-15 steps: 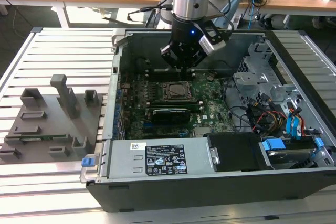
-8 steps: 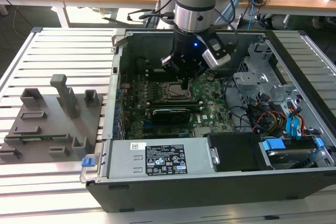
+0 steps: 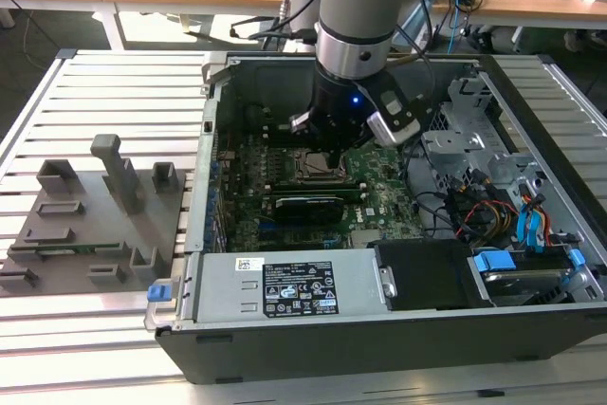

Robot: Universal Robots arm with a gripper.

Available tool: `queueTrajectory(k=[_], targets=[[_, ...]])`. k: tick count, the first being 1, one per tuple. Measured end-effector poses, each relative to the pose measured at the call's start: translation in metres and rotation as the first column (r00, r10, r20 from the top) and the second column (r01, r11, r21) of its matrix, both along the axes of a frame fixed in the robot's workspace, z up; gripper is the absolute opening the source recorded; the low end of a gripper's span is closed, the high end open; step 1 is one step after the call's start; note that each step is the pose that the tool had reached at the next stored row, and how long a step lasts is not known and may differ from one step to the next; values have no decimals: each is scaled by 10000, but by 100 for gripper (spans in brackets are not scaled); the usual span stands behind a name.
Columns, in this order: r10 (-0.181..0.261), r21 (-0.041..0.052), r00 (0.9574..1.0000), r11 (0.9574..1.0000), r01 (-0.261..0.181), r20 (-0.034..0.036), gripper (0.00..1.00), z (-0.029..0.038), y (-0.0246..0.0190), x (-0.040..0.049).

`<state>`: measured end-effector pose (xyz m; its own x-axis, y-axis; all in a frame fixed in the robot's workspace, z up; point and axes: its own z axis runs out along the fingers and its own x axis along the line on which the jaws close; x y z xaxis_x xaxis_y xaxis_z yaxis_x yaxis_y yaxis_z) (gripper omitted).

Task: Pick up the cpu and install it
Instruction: 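Install the second cpu locking lever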

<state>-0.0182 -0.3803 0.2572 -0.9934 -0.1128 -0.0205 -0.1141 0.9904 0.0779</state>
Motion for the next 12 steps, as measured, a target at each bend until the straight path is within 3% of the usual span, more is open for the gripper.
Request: queueTrajectory(k=[1,3,12], targets=[[-2,95,10000,10000,2,-1,11,-4,-15,-13],[-1,180,10000,9998,1,0,11,-26,-28,-39],[-2,184,10000,9998,2,0,11,-218,-29,-218]])
